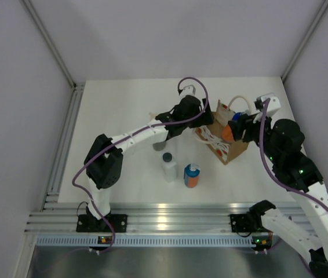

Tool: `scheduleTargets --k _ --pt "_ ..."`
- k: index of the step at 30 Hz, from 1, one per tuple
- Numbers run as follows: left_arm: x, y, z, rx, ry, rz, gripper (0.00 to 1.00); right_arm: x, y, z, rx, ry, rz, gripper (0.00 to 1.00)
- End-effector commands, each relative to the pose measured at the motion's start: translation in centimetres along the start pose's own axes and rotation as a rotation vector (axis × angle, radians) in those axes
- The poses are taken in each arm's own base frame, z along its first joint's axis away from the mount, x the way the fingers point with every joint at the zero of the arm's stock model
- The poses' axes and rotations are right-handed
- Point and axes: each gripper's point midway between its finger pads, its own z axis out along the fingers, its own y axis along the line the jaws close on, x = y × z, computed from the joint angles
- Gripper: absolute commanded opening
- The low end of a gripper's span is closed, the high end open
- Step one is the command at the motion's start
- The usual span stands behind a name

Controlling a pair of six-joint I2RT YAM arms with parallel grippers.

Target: Take the personal care products out of the canvas bag

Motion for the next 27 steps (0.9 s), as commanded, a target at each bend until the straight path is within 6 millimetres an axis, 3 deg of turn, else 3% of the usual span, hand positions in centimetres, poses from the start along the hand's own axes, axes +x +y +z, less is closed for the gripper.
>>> scheduleTargets --k 1,8,17,20,23,25,27 --pt "-5.9 -3.9 -4.3 0.102 -0.131 -0.018 0.98 -2.6 1.7 -2.5 -0.093 -0.097 0.014 0.0" --pt "-8.5 -4.7 -7.6 0.128 -0.198 0.005 0.98 -0.1 3.0 -3.6 -0.174 -0.069 0.032 0.0" --pt "-11.2 -5.1 -12.7 0.162 -0.279 0.035 0.98 4.3 4.5 -2.7 -0.251 -0.034 0.097 0.0" --pt "-11.4 -5.5 -14.0 0.188 -0.278 0.076 0.98 5.7 4.8 -2.1 -0.259 -0.025 0.114 0.0" --pt "-11.3 -5.1 -15.4 0.185 -0.269 0.105 0.98 8.7 5.1 -1.0 -0.232 0.044 0.116 0.0" --pt "-11.4 -4.5 -16.3 0.166 -0.274 0.114 0.98 8.7 4.9 -0.5 -0.187 0.007 0.12 0.0" --pt "-11.3 -3.7 -16.9 0.147 -0.273 0.135 0.98 10.0 6.0 -0.3 -0.198 0.008 0.113 0.0"
